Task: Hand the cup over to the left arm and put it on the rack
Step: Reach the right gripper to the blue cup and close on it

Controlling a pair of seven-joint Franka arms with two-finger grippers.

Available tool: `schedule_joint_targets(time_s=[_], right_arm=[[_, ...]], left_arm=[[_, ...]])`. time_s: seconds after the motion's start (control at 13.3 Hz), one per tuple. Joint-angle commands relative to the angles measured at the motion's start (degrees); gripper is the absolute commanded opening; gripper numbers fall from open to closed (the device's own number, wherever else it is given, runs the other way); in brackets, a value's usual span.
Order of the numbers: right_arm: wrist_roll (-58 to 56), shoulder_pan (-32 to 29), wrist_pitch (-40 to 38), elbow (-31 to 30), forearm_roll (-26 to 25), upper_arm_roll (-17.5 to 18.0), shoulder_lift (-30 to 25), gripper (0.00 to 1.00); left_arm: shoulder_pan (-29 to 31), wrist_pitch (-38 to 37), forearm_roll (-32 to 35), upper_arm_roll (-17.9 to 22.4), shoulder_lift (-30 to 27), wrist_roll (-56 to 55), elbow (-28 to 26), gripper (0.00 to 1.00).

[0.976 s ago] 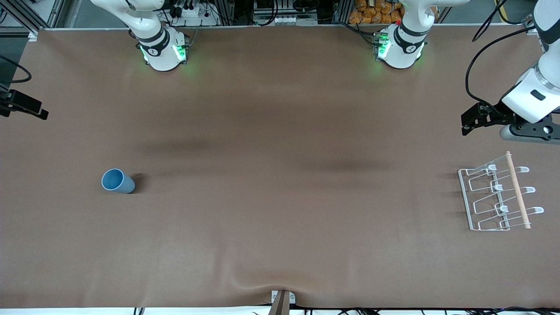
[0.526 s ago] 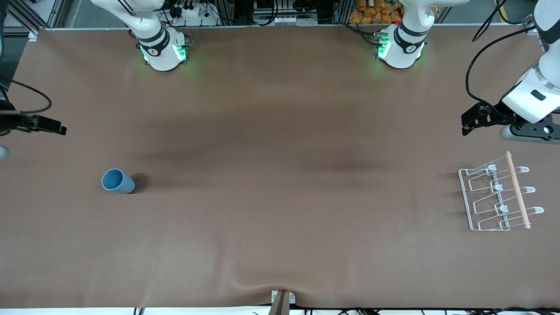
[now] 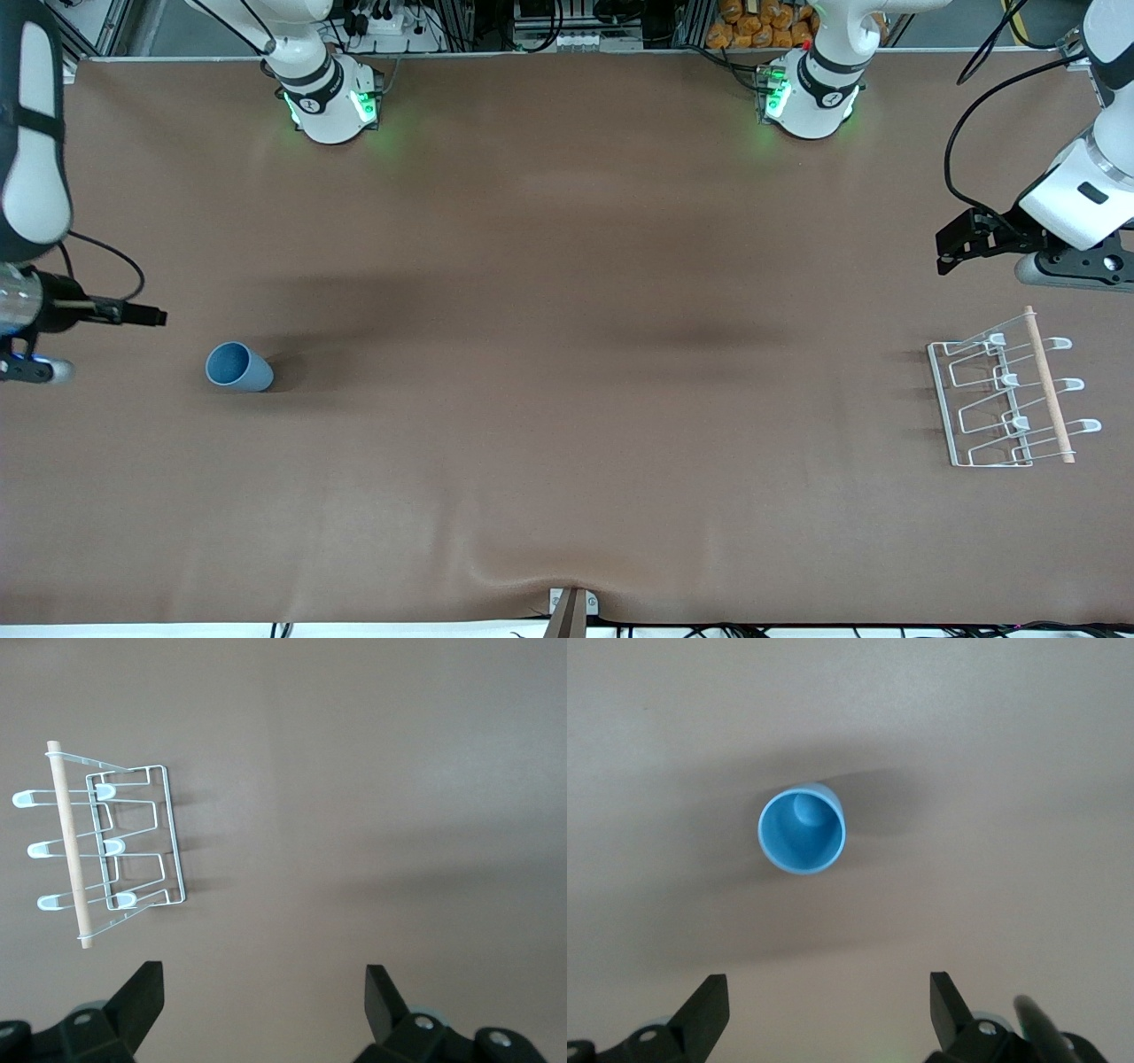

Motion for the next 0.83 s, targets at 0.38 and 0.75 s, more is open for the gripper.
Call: schedule_joint_targets(time_s=[0.38, 0.75], right_arm=[[-0.5, -0.7, 8.7, -1.4, -0.6, 0.6, 9.0, 1.00], [-0.5, -0.8, 15.4, -5.4, -0.6, 0.6, 10.5, 1.00]], left_arm=[[0.2, -1.1, -1.2, -0.1, 1.1, 0.0, 1.4, 1.00], [0.4, -1.1, -1.1, -0.1, 1.3, 0.0, 1.4, 1.00]])
